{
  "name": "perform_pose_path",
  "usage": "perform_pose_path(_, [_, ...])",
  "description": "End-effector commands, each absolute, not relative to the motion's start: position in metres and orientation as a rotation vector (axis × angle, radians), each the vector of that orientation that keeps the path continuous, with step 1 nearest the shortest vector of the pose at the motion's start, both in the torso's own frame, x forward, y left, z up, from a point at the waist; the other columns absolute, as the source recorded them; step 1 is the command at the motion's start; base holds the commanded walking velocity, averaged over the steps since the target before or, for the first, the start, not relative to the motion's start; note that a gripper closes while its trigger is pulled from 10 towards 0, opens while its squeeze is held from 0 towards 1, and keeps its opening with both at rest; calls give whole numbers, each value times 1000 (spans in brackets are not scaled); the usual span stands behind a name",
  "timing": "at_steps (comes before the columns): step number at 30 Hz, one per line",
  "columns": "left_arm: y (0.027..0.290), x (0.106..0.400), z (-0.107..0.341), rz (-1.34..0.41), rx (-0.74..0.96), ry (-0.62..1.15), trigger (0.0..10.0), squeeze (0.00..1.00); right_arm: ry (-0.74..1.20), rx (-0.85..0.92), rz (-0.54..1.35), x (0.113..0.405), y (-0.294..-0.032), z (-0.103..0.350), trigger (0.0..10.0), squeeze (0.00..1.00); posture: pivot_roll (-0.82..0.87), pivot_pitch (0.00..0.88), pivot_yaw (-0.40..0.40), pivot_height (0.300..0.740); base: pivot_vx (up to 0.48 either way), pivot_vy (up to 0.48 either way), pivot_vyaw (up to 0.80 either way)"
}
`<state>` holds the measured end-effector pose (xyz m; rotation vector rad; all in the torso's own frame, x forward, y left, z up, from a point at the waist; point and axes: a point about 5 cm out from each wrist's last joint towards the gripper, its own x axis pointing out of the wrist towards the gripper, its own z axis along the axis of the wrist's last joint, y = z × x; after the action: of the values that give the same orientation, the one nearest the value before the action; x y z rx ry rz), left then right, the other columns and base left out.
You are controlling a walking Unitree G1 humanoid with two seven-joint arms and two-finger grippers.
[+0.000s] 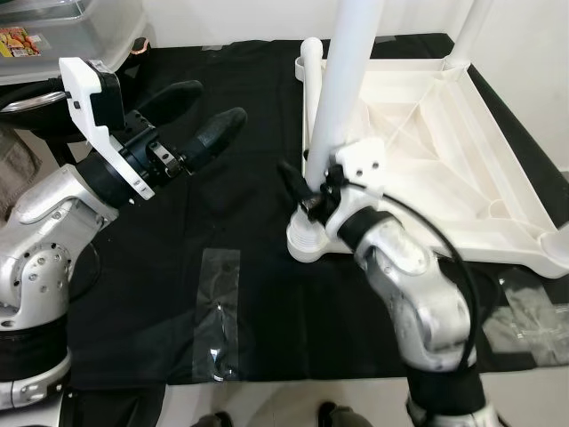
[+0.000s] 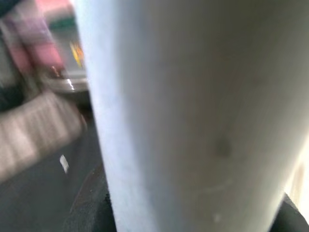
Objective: Building children table
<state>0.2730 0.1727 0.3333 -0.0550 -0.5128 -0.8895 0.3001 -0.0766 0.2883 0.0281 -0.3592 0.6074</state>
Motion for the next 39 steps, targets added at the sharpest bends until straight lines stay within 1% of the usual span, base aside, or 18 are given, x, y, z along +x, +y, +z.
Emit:
perform_pose_path(1, [171,271,335,-922,-41,-500,10000,0,-454,55,664,293,-73,305,10000,0,-3,111,8,740,0,0,0])
perform_pose_path(6, [167,271,334,-941,-42,-491,10000,0,-467,48,712,292,-68,307,10000,0,-5,103,12,740,0,0,0])
perform_pose_path(9, [161,269,332,-970,-50,-483,10000,0,-437,33,779,289,-61,301,10000,0,-4,107,14,740,0,0,0])
perform_pose_path(11, [160,269,332,-974,-52,-482,10000,0,-431,36,787,290,-60,300,10000,0,-4,107,14,740,0,0,0])
perform_pose_path(14, [156,269,330,-991,-54,-469,10000,0,-368,-48,863,288,-57,286,10000,0,-2,111,18,740,0,0,0])
perform_pose_path(16, [152,268,332,-1017,-48,-468,10000,0,-327,-112,868,291,-60,279,10000,0,-2,111,17,740,0,0,0])
perform_pose_path(17, [152,268,332,-1017,-48,-468,10000,0,-327,-112,868,291,-60,279,10000,0,-2,111,17,740,0,0,0])
perform_pose_path(18, [149,266,336,-1061,-34,-473,10000,0,-303,-145,865,296,-63,277,10000,0,2,110,15,740,0,0,0])
perform_pose_path(23, [143,263,343,-1131,-12,-473,10000,0,-294,-167,868,300,-66,278,10000,0,2,110,14,740,0,0,0])
perform_pose_path(24, [140,262,344,-1166,-3,-465,10000,0,-291,-176,875,300,-65,278,10000,0,5,108,12,740,0,0,0])
perform_pose_path(26, [140,262,344,-1166,-3,-465,10000,0,-291,-176,875,300,-65,278,10000,0,5,108,12,740,0,0,0])
perform_pose_path(27, [133,259,349,-1257,15,-447,10000,0,-273,-202,905,300,-62,275,10000,0,4,101,14,740,0,0,0])
perform_pose_path(29, [128,258,351,-1316,36,-431,10000,0,-263,-221,931,299,-59,273,10000,0,3,98,14,740,0,0,0])
perform_pose_path(34, [123,264,354,-1304,54,-428,10000,0,-263,-243,959,297,-56,273,10000,0,-1,94,18,740,0,0,0])
perform_pose_path(39, [115,274,362,-1279,26,-439,10000,0,-254,-270,1001,294,-50,270,10000,0,-4,90,13,740,0,0,0])
